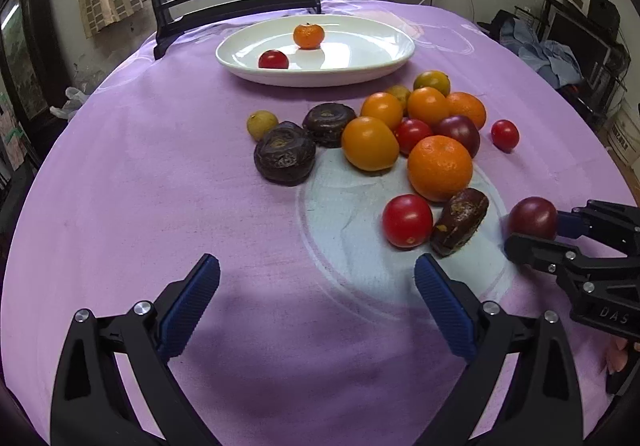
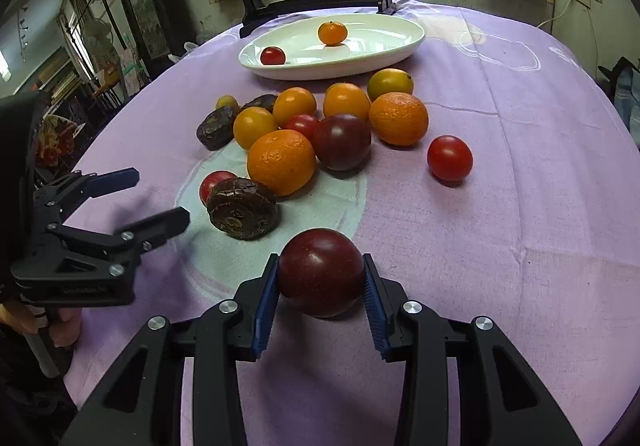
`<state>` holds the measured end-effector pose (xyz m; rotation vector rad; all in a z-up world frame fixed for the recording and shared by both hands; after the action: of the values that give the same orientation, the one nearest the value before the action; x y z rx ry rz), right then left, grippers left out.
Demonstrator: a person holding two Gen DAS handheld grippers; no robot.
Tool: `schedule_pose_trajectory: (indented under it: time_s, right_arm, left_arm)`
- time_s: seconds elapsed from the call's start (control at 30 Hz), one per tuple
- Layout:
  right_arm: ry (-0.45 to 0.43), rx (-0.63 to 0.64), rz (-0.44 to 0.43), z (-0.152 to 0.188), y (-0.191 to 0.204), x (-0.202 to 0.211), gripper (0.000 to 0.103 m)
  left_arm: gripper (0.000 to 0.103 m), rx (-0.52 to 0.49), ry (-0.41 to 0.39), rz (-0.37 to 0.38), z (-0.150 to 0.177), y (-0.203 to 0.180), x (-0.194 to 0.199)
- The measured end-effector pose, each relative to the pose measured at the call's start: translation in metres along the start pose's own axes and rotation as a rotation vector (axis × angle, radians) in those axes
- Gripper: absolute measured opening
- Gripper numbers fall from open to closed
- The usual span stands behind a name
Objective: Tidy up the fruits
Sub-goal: 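Grasp the dark-red tomato with the right tool while the left tool grasps a red tomato, then release both tomatoes onto the white plate and withdraw both tools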
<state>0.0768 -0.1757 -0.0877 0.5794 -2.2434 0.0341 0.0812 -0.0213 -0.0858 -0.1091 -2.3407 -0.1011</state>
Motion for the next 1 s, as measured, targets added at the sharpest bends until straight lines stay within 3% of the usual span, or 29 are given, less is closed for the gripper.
schedule_pose_trajectory:
  time_s: [0.07, 0.23, 0.37, 0.47, 0.5, 0.8, 1.0]
  right_arm:
    - [-0.006, -0.003, -0.009, 0.001, 0.0, 0.003, 0.04]
    - [-0.02, 0.0, -0.028, 0.002, 0.001, 0.009, 0.04]
    - [-0.023, -0.006, -0.034, 0.004, 0.0, 0.013, 0.04]
    - [-0.024, -0.013, -0.033, 0.006, -0.002, 0.015, 0.04]
    - [-0.024, -0.013, -0.032, 0.005, -0.002, 0.016, 0.04]
    - [-0.042, -0.018, -0.028, 0.001, -0.001, 0.026, 0.04]
    - [-0.097, 0.024, -0.025, -0.037, 0.003, 0.035, 0.04]
  left_arm:
    - [0.09, -0.036, -0.002, 0.009, -0.001, -0.009, -0.001]
    - [0.064, -0.101, 0.037, 0.05, -0.002, -0.027, -0.014]
    - [0.056, -0.084, 0.04, 0.094, -0.009, -0.033, -0.021]
    - [0.038, -0.077, 0.033, 0.134, -0.014, -0.039, -0.025]
    - [0.026, -0.074, 0.029, 0.151, -0.016, -0.042, -0.026]
    - [0.026, -0.01, -0.005, 0.156, -0.025, -0.03, -0.015]
    - [0.026, 0.008, -0.069, 0.168, -0.054, -0.012, 0.01]
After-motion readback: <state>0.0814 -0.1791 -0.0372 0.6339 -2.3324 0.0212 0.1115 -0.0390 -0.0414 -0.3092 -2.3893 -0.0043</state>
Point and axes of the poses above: each gripper's, at about its wrist camera, not at the fingertips, and x roughly against the way its jaws point, y to its left, z to its underside, the point moved 8 cm from there along -x, roughly the way its jaws point, and after that the axes turned 8 degrees about -y, right-handed, at the moved point
